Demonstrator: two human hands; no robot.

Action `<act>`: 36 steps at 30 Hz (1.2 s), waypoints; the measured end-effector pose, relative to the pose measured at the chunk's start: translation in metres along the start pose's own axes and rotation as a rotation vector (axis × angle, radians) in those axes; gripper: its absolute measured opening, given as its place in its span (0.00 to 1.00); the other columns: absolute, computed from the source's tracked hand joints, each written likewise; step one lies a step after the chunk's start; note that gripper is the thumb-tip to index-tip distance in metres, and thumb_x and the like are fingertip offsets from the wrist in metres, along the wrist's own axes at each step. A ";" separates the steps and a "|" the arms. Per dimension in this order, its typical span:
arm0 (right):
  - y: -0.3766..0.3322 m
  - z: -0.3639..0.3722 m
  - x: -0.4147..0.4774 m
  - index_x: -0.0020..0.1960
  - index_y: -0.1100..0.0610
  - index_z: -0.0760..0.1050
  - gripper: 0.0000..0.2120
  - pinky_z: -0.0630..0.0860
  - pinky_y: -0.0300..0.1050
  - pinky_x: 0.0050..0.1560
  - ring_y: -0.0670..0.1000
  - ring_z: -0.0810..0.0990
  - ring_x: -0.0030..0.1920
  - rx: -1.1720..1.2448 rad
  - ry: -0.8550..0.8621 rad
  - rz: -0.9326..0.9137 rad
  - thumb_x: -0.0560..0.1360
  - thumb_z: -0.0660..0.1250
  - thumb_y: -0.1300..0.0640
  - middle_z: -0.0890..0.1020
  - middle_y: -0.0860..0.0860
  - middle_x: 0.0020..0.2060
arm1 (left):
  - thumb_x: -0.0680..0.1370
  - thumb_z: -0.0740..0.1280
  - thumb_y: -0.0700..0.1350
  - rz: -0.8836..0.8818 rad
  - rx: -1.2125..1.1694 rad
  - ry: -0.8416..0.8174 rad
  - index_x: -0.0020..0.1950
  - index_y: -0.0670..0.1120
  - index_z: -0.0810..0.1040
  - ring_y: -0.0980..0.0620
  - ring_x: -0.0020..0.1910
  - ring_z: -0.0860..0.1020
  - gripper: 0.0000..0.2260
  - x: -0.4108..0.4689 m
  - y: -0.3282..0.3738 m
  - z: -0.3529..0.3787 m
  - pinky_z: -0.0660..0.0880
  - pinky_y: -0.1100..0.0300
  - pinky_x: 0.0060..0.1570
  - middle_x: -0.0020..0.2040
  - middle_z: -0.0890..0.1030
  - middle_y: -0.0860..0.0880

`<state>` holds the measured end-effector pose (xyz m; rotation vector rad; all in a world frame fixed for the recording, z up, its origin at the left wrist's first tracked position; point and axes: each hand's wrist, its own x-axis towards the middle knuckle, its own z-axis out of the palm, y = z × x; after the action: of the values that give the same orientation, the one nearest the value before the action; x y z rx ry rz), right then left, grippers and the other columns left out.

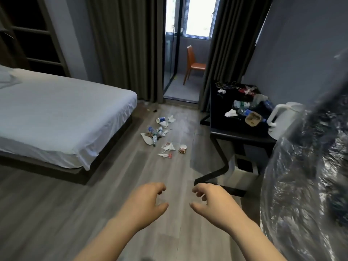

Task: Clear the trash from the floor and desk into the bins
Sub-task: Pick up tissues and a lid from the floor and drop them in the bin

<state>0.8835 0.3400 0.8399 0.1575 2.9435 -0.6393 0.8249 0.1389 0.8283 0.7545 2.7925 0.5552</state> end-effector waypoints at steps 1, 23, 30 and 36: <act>0.004 0.000 0.021 0.64 0.47 0.73 0.21 0.73 0.37 0.52 0.43 0.75 0.54 0.007 -0.001 0.000 0.73 0.66 0.44 0.78 0.43 0.54 | 0.76 0.64 0.56 -0.005 -0.004 0.005 0.67 0.53 0.71 0.57 0.59 0.74 0.20 0.019 -0.006 -0.002 0.69 0.64 0.54 0.61 0.76 0.56; 0.084 -0.054 0.371 0.62 0.49 0.74 0.19 0.76 0.41 0.52 0.46 0.77 0.52 0.123 -0.081 0.028 0.72 0.67 0.46 0.75 0.43 0.48 | 0.76 0.63 0.56 -0.078 0.018 -0.078 0.67 0.52 0.71 0.56 0.60 0.74 0.20 0.372 -0.077 -0.051 0.71 0.62 0.57 0.62 0.76 0.54; 0.089 -0.053 0.494 0.61 0.48 0.75 0.19 0.73 0.39 0.54 0.45 0.77 0.54 0.078 -0.089 0.098 0.71 0.67 0.46 0.79 0.44 0.52 | 0.76 0.66 0.55 -0.066 -0.048 -0.093 0.66 0.53 0.71 0.56 0.58 0.74 0.20 0.489 -0.135 -0.060 0.70 0.63 0.56 0.61 0.76 0.55; 0.080 -0.058 0.603 0.60 0.49 0.76 0.18 0.76 0.43 0.52 0.46 0.78 0.52 0.101 -0.139 0.204 0.71 0.68 0.46 0.79 0.45 0.52 | 0.75 0.66 0.56 -0.060 -0.067 -0.126 0.64 0.55 0.72 0.58 0.57 0.75 0.18 0.590 -0.191 -0.092 0.72 0.64 0.54 0.60 0.76 0.57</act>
<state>0.2933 0.4819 0.7734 0.4000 2.7180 -0.7357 0.2124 0.2638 0.7821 0.6654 2.6577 0.5666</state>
